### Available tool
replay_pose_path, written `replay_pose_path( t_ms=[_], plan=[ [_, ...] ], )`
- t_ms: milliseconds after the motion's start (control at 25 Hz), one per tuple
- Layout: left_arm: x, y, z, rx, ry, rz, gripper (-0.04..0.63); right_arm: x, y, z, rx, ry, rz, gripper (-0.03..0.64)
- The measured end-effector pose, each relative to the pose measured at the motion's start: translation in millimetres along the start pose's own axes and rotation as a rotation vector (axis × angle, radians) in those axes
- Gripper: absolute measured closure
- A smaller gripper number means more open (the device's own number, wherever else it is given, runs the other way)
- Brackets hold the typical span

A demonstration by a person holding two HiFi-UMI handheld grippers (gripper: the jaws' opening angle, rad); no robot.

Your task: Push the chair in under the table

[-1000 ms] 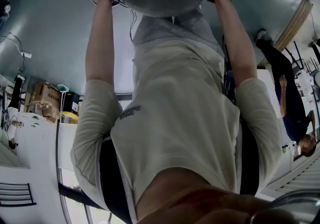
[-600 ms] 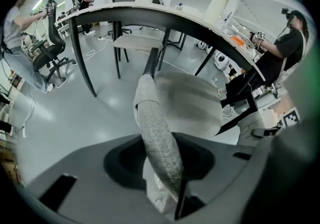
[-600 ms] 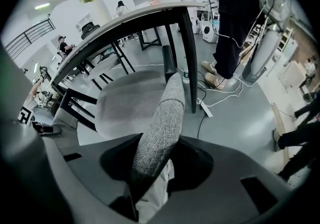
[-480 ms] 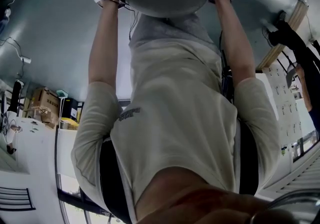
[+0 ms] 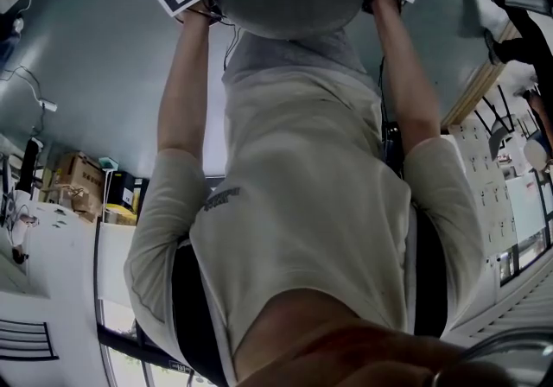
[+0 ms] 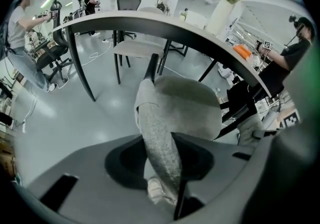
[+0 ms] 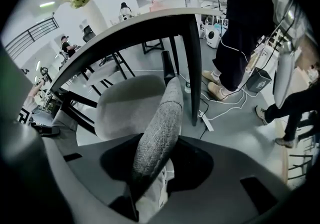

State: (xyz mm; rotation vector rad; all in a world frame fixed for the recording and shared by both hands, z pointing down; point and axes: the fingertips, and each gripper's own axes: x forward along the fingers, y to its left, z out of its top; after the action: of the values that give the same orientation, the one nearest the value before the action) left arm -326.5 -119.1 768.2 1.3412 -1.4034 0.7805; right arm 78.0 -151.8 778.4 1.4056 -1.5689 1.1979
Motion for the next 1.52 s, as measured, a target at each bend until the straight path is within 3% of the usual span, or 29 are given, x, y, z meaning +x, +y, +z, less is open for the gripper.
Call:
replay_pose_path(
  t_ms=[600, 960, 1520],
  plan=[
    [34, -19, 86, 0.022, -0.051, -0.018, 0.466, 32, -4, 76, 0.013, -0.035, -0.009, 0.46],
    [42, -35, 127, -0.003, -0.077, -0.024, 0.465, 41, -5, 127, 0.006, -0.056, 0.021, 0.457],
    [47, -34, 139, 0.017, -0.063, -0.02, 0.462, 45, -4, 134, -0.006, -0.063, 0.012, 0.448]
  ],
)
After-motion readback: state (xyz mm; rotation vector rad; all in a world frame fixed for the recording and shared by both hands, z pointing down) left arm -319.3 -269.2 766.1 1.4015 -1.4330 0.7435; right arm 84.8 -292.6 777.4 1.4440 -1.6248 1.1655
